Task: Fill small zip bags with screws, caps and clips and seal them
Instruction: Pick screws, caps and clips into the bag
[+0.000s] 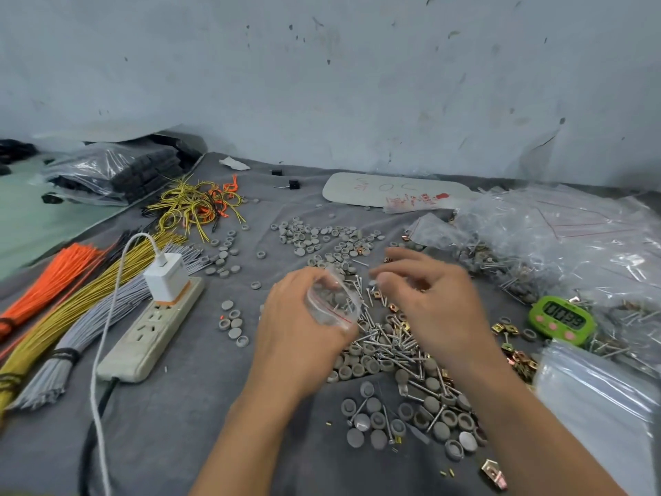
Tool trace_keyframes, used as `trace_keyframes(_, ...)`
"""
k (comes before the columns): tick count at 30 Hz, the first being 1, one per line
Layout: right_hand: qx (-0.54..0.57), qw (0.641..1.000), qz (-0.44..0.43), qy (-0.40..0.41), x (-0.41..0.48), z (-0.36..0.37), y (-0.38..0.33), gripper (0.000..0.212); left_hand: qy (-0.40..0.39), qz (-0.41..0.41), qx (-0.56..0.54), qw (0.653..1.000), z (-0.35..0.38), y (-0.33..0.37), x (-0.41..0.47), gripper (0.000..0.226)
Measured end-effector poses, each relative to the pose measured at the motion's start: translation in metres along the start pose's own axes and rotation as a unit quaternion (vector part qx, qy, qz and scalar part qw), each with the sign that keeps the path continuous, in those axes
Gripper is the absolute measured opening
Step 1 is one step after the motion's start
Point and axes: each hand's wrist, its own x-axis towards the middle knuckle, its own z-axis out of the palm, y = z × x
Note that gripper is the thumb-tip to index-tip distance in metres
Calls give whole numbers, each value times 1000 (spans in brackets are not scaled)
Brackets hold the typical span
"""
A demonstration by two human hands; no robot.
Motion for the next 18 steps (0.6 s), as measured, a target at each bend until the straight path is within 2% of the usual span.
trace_keyframes(2,-65,997,29,33,7,-12,11,20,8,-64,-93,994,-6,-5,3,33)
trace_keyframes(3,-128,991,49,11,11,-14,16,22,10,-90,-156,984,-8,-6,5,31)
trace_keyframes(5,-258,960,80,-80,14,-10,22,18,15,-122,-271,955,-12,-6,8,27)
trace_keyframes(7,-340,925,60,-158,13,4,26,13,20,-132,-303,943,-14,-7,9,26)
trace_keyframes(9,-376,906,40,-191,13,18,30,13,35,-133,-256,957,-13,-9,9,33)
trace_keyframes(11,-391,899,36,-195,13,28,30,8,51,-115,-128,984,-12,-12,9,38)
trace_keyframes(13,-419,888,16,-189,14,35,33,7,54,-71,-3,996,-10,-13,8,43)
trace_keyframes(16,-460,869,-10,-182,13,40,34,10,38,-33,64,997,-7,-17,8,46)
trace_keyframes(18,-448,877,-9,-174,11,37,28,8,36,-26,88,995,-6,-18,8,47)
